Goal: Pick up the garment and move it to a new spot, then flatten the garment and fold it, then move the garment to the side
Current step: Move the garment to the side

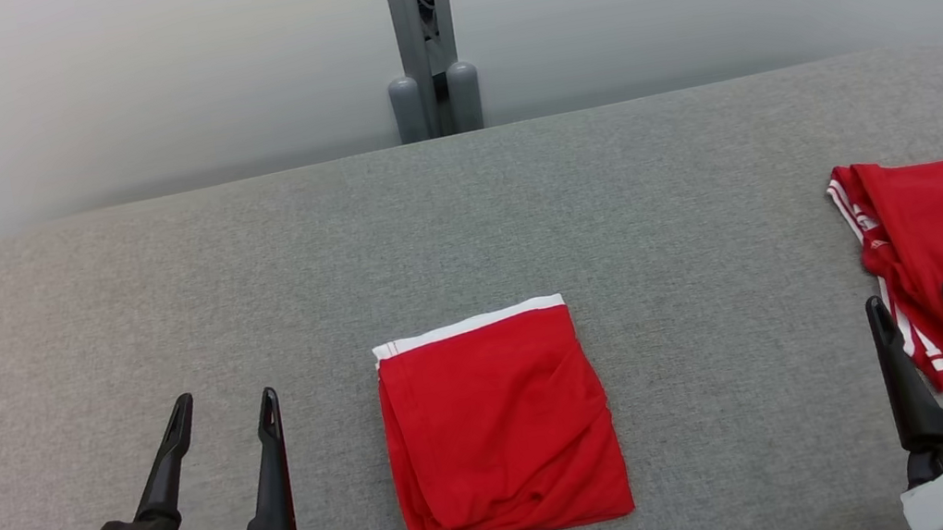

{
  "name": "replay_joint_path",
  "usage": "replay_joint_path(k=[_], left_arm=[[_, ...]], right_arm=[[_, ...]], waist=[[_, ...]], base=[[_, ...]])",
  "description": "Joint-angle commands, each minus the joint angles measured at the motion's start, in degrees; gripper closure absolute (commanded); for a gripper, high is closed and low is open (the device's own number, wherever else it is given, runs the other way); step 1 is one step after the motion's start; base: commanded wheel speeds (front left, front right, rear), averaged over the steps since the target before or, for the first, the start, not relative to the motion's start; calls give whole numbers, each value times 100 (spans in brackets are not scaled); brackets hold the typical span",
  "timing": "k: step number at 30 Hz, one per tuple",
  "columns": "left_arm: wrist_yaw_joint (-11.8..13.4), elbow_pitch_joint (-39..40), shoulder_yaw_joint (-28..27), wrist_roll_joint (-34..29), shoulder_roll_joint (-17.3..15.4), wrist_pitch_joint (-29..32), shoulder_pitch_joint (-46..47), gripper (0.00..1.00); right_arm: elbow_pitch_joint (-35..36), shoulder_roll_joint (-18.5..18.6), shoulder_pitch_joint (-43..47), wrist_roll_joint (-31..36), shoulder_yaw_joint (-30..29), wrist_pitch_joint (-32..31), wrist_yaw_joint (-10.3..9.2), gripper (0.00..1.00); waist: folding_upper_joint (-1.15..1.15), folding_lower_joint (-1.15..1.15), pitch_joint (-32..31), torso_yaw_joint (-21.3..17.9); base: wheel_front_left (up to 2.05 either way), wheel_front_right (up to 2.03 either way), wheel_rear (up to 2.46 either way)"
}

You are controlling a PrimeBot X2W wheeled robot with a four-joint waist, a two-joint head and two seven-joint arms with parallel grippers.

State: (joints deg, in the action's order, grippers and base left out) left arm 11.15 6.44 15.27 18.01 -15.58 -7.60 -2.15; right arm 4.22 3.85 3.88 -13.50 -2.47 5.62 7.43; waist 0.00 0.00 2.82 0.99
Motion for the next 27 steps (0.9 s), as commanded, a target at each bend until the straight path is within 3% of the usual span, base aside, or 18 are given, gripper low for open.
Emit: replay_joint_path(k=[1, 9, 18, 27], left_arm=[[-11, -5, 9, -7, -32, 7, 70, 0], [-15, -84, 90, 13, 49, -5, 276, 0], [-108, -286, 208, 90, 196, -204, 502, 0], [-151, -466, 232, 136, 255, -340, 638, 0]], right_arm=[[-37, 4, 39, 14, -19, -26, 12, 0], [-557, 21, -62, -123, 408, -255, 12, 0], [-1763, -8, -305, -459, 1265, -202, 12, 0], [-2704, -49, -647, -630, 1819, -639, 12, 0]], waist=[[0, 0, 26, 68], [0, 0, 221, 603], [0, 0, 508, 1218], [0, 0, 666, 1375]], base=[[0, 0, 0], [0, 0, 0], [0, 0, 0], [0, 0, 0]])
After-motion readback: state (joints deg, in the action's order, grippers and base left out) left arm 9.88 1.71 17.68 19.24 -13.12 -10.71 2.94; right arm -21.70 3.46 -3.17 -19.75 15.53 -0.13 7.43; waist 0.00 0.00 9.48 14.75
